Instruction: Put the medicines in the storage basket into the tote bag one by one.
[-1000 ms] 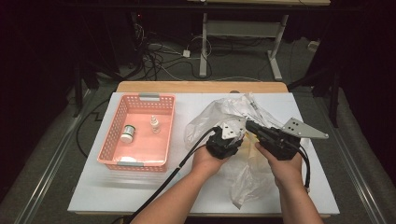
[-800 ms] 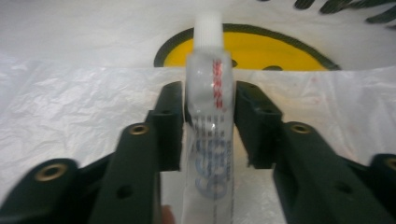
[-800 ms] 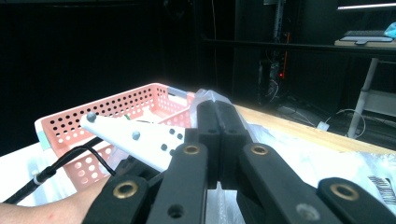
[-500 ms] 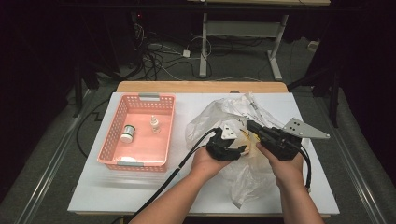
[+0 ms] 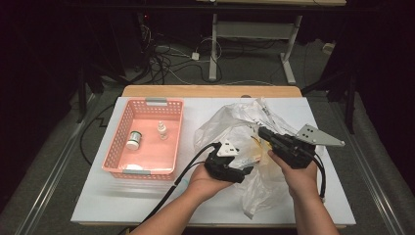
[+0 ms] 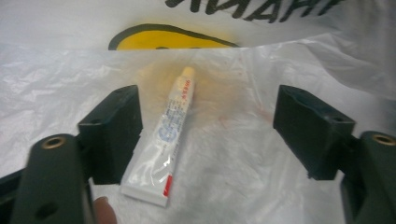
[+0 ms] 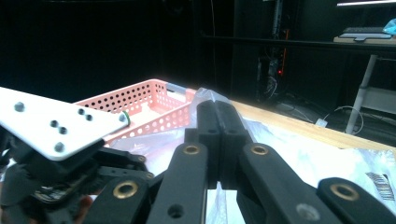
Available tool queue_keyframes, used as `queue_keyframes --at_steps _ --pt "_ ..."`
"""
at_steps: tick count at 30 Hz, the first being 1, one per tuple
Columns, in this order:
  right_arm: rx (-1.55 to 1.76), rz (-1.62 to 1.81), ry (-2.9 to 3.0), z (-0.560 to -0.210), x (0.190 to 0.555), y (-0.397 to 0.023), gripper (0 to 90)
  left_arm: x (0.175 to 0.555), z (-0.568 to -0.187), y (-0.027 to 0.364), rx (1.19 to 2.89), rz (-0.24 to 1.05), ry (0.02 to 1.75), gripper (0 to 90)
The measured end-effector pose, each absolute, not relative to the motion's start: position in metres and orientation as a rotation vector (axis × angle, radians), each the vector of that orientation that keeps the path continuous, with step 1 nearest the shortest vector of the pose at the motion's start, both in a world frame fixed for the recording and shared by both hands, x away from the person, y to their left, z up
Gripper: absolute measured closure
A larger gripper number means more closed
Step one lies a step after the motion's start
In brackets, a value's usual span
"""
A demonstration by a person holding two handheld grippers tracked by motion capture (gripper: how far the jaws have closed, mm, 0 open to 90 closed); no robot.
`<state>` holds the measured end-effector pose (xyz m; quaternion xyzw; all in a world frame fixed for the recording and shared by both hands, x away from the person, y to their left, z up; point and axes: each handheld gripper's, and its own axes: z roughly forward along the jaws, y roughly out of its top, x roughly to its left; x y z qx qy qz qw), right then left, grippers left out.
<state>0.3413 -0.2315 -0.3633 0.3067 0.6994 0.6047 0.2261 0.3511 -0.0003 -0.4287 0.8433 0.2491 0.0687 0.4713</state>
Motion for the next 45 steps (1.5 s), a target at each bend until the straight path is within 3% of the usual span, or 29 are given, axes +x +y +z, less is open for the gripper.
queue_keyframes --at_steps 12,45 --pt "0.849 1.661 1.934 -0.364 0.34 -0.233 90.0 0.335 -0.428 0.024 2.054 0.149 0.625 0.0" --pt "0.849 1.653 1.927 -0.363 0.338 -0.234 90.0 0.289 -0.422 0.108 2.007 0.209 0.686 0.0"
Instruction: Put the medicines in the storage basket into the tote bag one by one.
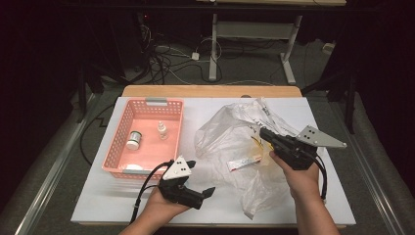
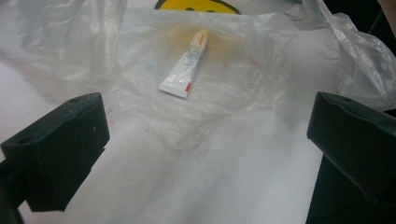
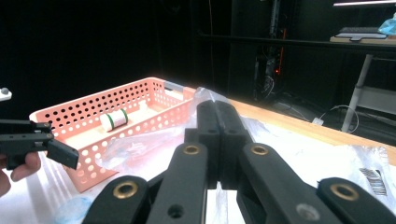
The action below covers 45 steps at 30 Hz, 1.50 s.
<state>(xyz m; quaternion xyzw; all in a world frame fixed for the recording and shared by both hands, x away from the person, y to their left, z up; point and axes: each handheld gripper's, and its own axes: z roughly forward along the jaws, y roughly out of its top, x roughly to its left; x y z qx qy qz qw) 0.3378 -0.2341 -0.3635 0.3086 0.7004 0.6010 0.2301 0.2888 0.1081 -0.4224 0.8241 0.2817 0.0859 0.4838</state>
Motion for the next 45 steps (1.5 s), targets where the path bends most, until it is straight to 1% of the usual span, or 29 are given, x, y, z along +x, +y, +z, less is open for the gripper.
queue_keyframes --at_steps 8,18,29,32,45 --pt "0.852 1.653 1.928 -0.364 0.338 -0.233 90.0 0.291 -0.418 0.133 1.983 0.254 0.738 0.0" --pt "0.845 1.653 1.93 -0.363 0.336 -0.232 90.0 0.303 -0.414 0.168 1.947 0.33 0.834 0.0" --pt "0.847 1.66 1.915 -0.362 0.336 -0.236 90.0 0.311 -0.416 0.199 1.913 0.358 0.938 0.0" --pt "0.846 1.658 1.915 -0.362 0.335 -0.236 90.0 0.312 -0.417 0.208 1.924 0.397 0.967 0.0" --pt "0.841 1.655 1.918 -0.362 0.335 -0.236 90.0 0.32 -0.42 0.24 1.864 0.398 1.073 0.0"
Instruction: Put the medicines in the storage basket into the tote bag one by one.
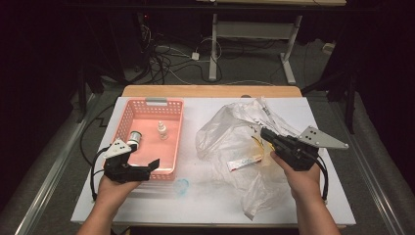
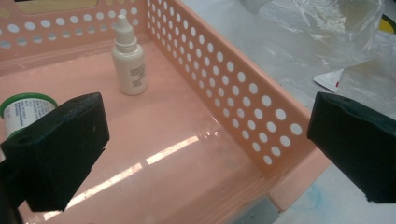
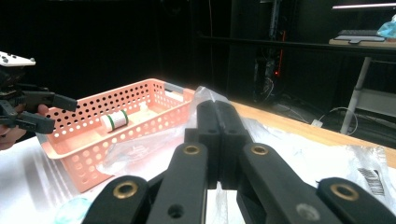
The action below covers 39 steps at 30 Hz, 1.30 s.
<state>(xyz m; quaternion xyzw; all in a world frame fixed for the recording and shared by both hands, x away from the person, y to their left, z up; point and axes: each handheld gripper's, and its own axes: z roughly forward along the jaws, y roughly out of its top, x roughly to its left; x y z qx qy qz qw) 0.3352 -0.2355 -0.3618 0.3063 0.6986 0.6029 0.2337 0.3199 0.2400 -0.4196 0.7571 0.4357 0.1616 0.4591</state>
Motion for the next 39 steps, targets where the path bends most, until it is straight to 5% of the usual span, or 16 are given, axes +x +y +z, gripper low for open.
queue_keyframes --at_steps 19,39 --pt "0.843 1.654 1.922 -0.363 0.335 -0.236 90.0 0.327 -0.413 0.26 1.829 0.406 1.111 0.0" --pt "0.839 1.663 1.92 -0.361 0.334 -0.234 90.0 0.381 -0.389 0.258 1.84 0.376 1.146 0.0"
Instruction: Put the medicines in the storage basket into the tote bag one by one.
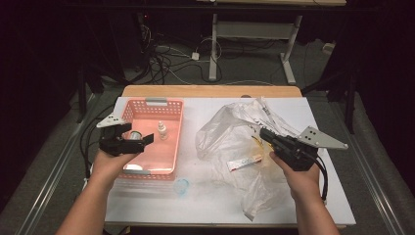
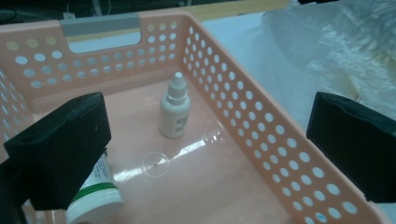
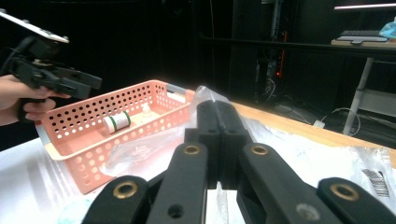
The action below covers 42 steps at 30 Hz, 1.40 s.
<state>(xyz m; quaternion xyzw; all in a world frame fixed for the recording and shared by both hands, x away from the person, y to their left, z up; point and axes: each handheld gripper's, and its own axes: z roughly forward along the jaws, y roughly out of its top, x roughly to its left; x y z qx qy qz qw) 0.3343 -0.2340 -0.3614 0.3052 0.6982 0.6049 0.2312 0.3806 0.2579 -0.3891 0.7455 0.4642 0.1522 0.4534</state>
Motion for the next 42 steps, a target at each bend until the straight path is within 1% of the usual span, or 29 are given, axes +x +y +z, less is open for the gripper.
queue_keyframes --at_steps 2,3,7,12,13,15,16,18,20,22,23,24,25,27,28,32,37,42 --pt "0.839 1.663 1.918 -0.361 0.334 -0.235 90.0 0.389 -0.389 0.258 1.864 0.378 1.16 0.5" --pt "0.835 1.664 1.914 -0.361 0.334 -0.235 90.0 0.391 -0.389 0.259 1.87 0.376 1.16 2.6" --pt "0.845 1.666 1.913 -0.361 0.335 -0.235 90.0 0.401 -0.388 0.264 1.873 0.353 1.165 20.3" --pt "0.839 1.664 1.919 -0.361 0.334 -0.235 90.0 0.412 -0.39 0.272 1.87 0.312 1.242 43.4" --pt "0.84 1.664 1.92 -0.361 0.334 -0.235 90.0 0.413 -0.39 0.272 1.869 0.318 1.268 46.6" --pt "0.835 1.664 1.918 -0.361 0.335 -0.234 90.0 0.419 -0.393 0.275 1.872 0.293 1.352 46.9" --pt "0.839 1.665 1.92 -0.361 0.334 -0.234 90.0 0.421 -0.394 0.276 1.876 0.296 1.38 50.6" --pt "0.833 1.664 1.92 -0.361 0.334 -0.234 90.0 0.422 -0.396 0.278 1.877 0.306 1.42 61.4" --pt "0.84 1.666 1.921 -0.361 0.334 -0.233 90.0 0.424 -0.397 0.282 1.864 0.284 1.438 68.2" --pt "0.838 1.665 1.92 -0.362 0.335 -0.234 90.0 0.427 -0.399 0.284 1.869 0.266 1.449 71.6" --pt "0.839 1.666 1.919 -0.362 0.335 -0.234 90.0 0.428 -0.4 0.285 1.878 0.272 1.463 74.9" --pt "0.841 1.666 1.919 -0.362 0.335 -0.234 90.0 0.429 -0.4 0.286 1.884 0.265 1.479 75.9" --pt "0.841 1.667 1.918 -0.362 0.335 -0.234 90.0 0.43 -0.401 0.287 1.887 0.261 1.485 80.2" --pt "0.84 1.667 1.919 -0.362 0.335 -0.234 90.0 0.432 -0.402 0.288 1.908 0.266 1.517 84.1" --pt "0.839 1.666 1.92 -0.362 0.335 -0.234 90.0 0.432 -0.403 0.288 1.917 0.252 1.528 88.4" --pt "0.839 1.669 1.921 -0.362 0.335 -0.233 90.0 0.433 -0.406 0.285 1.982 0.32 1.585 88.6" --pt "0.841 1.668 1.927 -0.362 0.334 -0.232 90.0 0.434 -0.41 0.28 2.051 0.386 1.594 88.6" --pt "0.834 1.667 1.927 -0.362 0.334 -0.231 90.0 0.436 -0.413 0.273 2.086 0.393 1.603 88.6"
